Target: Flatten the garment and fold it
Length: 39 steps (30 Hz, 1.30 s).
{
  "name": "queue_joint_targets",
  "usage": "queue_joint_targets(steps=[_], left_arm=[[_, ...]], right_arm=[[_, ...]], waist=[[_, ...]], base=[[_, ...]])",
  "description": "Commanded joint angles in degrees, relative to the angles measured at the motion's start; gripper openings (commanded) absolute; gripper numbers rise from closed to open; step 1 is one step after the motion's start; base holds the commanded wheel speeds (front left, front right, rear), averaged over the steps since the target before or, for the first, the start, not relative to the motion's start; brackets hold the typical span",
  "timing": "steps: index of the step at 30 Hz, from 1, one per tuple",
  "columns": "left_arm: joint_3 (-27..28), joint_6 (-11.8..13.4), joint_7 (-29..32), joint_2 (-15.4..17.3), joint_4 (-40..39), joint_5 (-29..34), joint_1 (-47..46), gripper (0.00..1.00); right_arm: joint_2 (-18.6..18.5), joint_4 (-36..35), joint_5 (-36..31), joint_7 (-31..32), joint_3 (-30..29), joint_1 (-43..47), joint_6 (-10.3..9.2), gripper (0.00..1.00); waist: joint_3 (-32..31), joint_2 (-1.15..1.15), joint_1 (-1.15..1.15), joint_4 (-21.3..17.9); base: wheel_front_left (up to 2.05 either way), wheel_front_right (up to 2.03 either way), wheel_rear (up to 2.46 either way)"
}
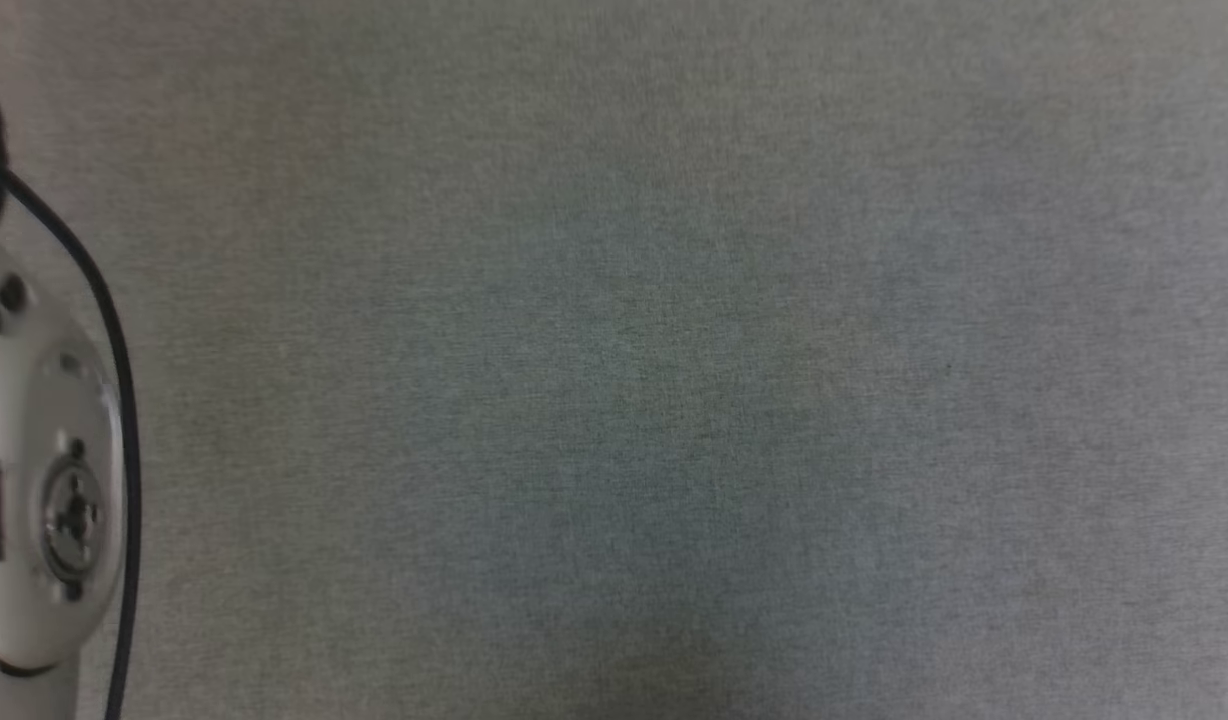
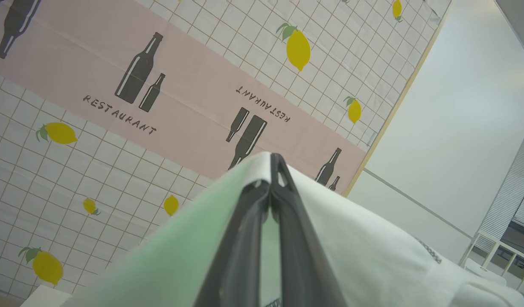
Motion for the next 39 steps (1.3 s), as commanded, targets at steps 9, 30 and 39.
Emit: queue_joint_targets(steps=[9,30,39], left_arm=[[-0.20,-3.35,-3.41,1.47,5.71,0.31,0.35,0.00],[-10.61,-7.05,13.50,5.65,-6.24,-0.75,58.62,0.00],[-10.70,-2.23,18.85,4.80,-16.39,-4.47,79.89,0.00]], right_arm=[[1.38,8.49,-2.24,-10.40,-1.15,-2.49,-0.10,0.00],[-1.91,-0.96,17.34,-3.76,0.82,54.78,-0.10,0.00],[4.16,-16.47,16.84,3.21,-6.82,77.75,-0.10,0.00]], waist=[[6.06,0.00,-0.01,0.93],[-13.39,0.00,-0.01,2.43],[-18.85,0.00,-0.01,2.97]], base=[[0.00,0.00,0.00],[0.00,0.00,0.00],[0.00,0.00,0.00]])
